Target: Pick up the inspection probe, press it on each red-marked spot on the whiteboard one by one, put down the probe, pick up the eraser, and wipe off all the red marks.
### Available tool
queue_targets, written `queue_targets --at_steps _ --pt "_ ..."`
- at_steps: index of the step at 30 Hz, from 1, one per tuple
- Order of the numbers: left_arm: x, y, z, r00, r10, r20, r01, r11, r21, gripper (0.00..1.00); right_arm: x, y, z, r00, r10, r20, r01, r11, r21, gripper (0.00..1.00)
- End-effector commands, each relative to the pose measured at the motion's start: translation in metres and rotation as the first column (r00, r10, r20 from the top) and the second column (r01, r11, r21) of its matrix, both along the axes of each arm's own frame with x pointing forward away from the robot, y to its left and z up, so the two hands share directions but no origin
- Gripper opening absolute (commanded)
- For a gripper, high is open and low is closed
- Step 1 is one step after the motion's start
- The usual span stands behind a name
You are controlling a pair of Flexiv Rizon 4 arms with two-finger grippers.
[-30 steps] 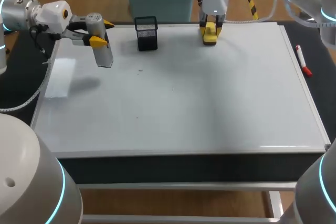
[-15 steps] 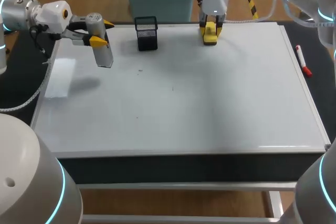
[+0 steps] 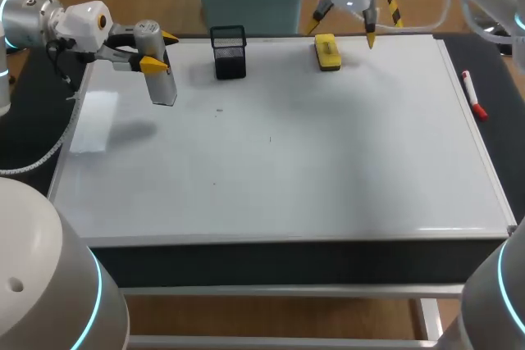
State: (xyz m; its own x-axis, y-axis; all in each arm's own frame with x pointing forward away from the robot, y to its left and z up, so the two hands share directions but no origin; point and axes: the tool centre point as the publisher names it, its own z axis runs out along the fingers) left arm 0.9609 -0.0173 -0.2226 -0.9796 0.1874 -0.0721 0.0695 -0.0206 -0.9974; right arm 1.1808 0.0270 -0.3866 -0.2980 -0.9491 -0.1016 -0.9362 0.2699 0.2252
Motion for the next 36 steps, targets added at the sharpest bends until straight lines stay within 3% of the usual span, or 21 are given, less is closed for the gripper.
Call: queue_targets --at_steps 1,7,12,23,26,36 --pt "0.000 0.000 0.001 1.000 -0.002 0.001 0.002 1.000 0.000 0.00 -0.034 -0.028 0.032 0.988 -0.113 0.103 0.101 0.988 0.118 1.00" --pt "0.000 0.000 0.001 1.000 -0.002 0.001 0.002 1.000 0.000 0.00 -0.032 -0.043 0.053 0.957 -0.280 0.068 0.249 0.922 0.296 1.00" --pt "0.000 0.000 0.001 1.000 -0.002 0.001 0.002 1.000 0.000 0.00 -0.031 -0.048 0.072 0.923 -0.382 0.048 0.337 0.863 0.376 1.00" --pt "0.000 0.000 0.001 1.000 -0.002 0.001 0.002 1.000 0.000 0.00 -0.035 -0.059 0.104 0.851 -0.521 -0.066 0.497 0.759 0.422 1.00" --pt "0.000 0.000 0.001 1.000 -0.002 0.001 0.002 1.000 0.000 0.00 -0.036 -0.064 0.112 0.829 -0.549 -0.110 0.543 0.742 0.393 1.00" --pt "0.000 0.000 0.001 1.000 -0.002 0.001 0.002 1.000 0.000 0.00 -0.050 -0.075 0.135 0.796 -0.598 -0.093 0.575 0.700 0.424 1.00"
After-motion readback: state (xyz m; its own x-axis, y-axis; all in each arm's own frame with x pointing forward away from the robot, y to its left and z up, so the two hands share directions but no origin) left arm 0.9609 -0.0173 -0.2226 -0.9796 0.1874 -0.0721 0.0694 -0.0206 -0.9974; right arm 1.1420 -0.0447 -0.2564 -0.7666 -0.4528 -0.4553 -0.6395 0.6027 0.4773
